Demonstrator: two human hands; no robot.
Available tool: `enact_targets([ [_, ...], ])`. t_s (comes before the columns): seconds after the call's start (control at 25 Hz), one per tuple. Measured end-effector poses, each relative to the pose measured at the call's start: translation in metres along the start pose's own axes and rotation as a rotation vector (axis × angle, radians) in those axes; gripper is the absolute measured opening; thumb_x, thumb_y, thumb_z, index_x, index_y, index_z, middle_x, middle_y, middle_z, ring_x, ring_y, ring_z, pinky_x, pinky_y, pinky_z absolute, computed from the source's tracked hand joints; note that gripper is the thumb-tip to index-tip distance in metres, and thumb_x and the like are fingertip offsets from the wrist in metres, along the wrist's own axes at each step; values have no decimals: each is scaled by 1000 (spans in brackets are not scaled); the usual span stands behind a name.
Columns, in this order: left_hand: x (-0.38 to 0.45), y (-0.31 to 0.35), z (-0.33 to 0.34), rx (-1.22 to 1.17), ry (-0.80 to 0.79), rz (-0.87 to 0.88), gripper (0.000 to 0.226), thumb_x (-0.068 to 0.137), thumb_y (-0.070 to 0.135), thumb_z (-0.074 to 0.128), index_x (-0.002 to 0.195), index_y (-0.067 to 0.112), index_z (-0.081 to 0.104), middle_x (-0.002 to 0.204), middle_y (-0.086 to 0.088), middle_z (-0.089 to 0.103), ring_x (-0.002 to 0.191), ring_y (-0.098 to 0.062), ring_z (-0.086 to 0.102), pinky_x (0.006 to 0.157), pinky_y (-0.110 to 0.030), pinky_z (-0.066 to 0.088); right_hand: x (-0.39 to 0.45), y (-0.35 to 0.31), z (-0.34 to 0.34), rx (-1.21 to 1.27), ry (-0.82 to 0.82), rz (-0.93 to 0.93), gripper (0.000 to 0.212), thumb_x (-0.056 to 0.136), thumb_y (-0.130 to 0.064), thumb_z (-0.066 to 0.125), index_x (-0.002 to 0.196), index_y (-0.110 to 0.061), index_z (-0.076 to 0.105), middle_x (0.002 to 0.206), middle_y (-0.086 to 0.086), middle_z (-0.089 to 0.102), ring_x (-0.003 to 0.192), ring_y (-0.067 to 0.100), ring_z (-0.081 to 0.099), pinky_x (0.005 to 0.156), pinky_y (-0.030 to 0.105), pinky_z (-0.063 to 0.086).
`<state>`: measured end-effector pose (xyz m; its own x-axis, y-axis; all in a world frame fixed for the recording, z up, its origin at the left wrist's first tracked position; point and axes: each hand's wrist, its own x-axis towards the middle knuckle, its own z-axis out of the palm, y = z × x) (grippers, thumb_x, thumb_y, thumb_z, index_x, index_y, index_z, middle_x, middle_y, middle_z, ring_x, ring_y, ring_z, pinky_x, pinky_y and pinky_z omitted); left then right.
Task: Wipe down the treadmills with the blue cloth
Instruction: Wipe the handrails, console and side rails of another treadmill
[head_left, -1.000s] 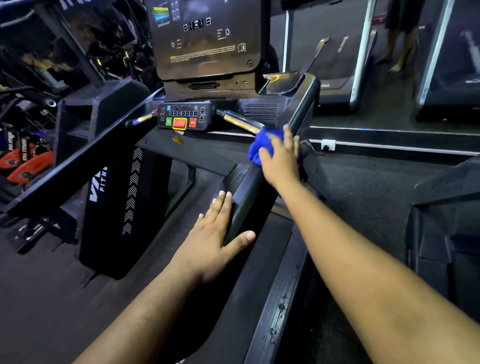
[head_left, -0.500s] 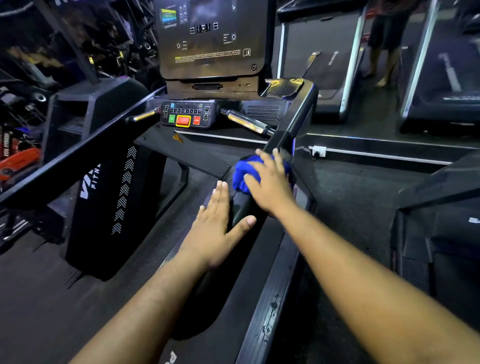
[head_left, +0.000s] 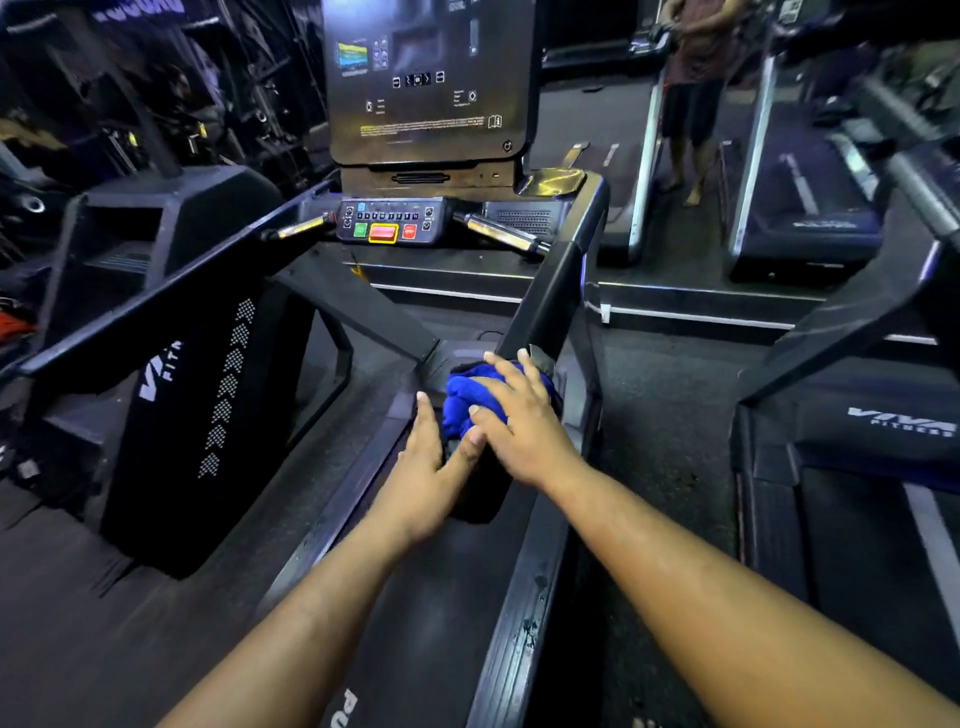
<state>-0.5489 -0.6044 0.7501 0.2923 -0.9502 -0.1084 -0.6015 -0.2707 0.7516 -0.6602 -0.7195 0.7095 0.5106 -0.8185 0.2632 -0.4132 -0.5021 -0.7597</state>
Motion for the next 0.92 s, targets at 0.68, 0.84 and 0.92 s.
enact_targets([
  [0.68,-114,-29,50,-292,114,63,45,91,66,49,97,26,68,97,7,73,95,-16,65,82,-35,50,-181,-41,-1,228,39,74,60,86,-34,61,144,-34,46,148,-4,37,138,11,35,119,34,26],
  [0.84,-129,3,81,-698,-28,37,38,92,41,63,104,5,69,98,-14,75,87,-19,66,82,-40,54,-219,-11,-58,430,84,214,84,82,-37,76,150,-29,29,140,-4,48,129,6,48,110,25,37],
  [0.92,-138,30,99,-782,-155,40,24,100,19,55,110,1,68,103,-14,75,92,-20,69,82,-30,56,-241,10,-93,506,117,338,83,83,-37,76,150,-27,29,133,0,55,121,13,55,106,31,44],
])
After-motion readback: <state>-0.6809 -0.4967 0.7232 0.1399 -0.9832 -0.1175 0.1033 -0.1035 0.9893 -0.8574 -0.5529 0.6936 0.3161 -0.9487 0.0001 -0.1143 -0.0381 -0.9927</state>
